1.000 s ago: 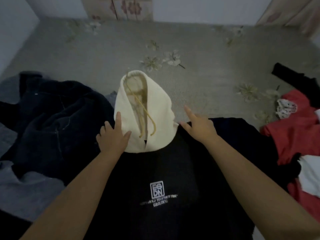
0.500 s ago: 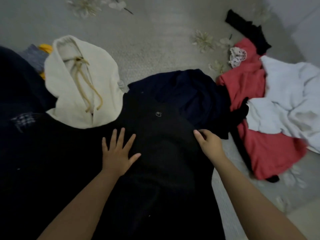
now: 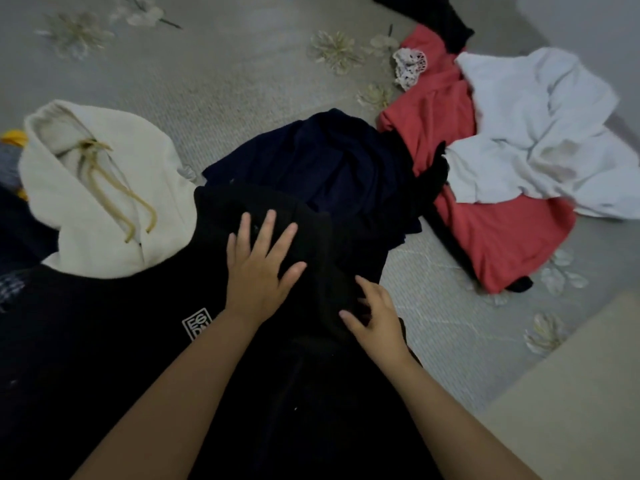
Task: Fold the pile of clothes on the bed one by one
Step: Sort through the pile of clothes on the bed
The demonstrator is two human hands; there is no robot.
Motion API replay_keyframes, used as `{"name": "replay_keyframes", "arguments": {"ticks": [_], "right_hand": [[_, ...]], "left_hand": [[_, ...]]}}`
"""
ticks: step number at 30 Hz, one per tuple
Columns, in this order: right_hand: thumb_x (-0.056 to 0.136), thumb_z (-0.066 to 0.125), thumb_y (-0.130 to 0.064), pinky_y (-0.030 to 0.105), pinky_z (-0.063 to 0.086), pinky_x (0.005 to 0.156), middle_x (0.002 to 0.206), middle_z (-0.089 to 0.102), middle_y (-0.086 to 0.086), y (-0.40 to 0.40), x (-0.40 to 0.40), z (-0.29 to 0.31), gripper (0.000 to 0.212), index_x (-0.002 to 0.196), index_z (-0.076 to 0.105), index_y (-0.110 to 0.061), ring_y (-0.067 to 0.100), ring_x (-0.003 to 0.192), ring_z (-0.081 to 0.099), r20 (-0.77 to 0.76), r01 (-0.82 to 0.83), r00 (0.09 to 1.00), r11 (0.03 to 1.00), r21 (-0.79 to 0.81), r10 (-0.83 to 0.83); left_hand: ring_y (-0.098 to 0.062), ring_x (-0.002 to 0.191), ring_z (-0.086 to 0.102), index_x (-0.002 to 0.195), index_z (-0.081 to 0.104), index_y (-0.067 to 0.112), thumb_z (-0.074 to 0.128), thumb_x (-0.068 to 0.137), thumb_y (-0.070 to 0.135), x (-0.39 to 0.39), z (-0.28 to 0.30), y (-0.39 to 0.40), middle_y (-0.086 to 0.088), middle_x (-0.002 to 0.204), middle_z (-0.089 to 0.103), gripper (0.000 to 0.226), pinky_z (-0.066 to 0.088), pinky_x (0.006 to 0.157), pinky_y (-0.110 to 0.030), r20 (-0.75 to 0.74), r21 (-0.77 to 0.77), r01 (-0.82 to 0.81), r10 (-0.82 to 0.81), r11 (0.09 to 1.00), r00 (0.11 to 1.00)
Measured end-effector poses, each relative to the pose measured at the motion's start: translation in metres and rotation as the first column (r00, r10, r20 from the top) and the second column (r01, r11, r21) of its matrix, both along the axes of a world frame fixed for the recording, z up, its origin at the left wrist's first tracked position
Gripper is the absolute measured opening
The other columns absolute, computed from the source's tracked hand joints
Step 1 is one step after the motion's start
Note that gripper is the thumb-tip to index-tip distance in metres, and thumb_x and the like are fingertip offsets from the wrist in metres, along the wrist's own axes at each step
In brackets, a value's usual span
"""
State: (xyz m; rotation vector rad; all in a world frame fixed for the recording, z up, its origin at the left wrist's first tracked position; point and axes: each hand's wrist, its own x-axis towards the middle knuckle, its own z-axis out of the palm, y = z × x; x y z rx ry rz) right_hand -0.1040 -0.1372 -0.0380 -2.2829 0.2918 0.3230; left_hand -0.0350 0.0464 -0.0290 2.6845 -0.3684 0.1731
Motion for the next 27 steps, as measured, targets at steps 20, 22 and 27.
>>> {"name": "replay_keyframes", "arguments": {"ticks": [20,22,27], "right_hand": [[0.074,0.069,-0.01,0.027,0.029,0.062,0.061,0.057,0.017,-0.074,0.033,0.061,0.012,0.077,0.07,0.002,0.031,0.059,0.055,0.531,0.25,0.847,0.895,-0.368,-0.019],[0.076,0.068,-0.014,0.031,0.027,0.06,0.058,0.055,0.016,-0.097,0.065,0.099,0.015,0.077,0.07,0.001,0.03,0.056,0.052,0.712,0.348,0.698,0.831,-0.434,0.08],[0.08,0.059,-0.025,0.033,0.027,0.065,0.066,0.059,0.011,-0.134,0.128,0.138,0.021,0.08,0.073,-0.01,0.018,0.072,0.039,0.799,0.389,0.523,0.751,-0.533,0.296]], "left_hand": [[-0.033,0.135,0.026,0.143,0.025,0.016,0.009,0.079,0.071,0.002,0.009,-0.046,-0.015,0.144,0.036,0.086,0.005,0.105,-0.063,-0.276,0.013,-0.08,0.08,0.997,0.958],[-0.041,0.13,0.035,0.138,0.036,0.009,-0.003,0.079,0.073,0.013,0.031,-0.064,-0.022,0.139,0.042,0.095,0.014,0.1,-0.068,-0.202,-0.002,-0.027,0.026,1.0,0.979],[-0.048,0.114,0.05,0.124,0.055,0.009,0.007,0.092,0.057,0.044,0.065,-0.121,-0.027,0.125,0.053,0.075,0.032,0.082,-0.073,-0.102,0.102,0.069,-0.059,0.992,0.993]]}}
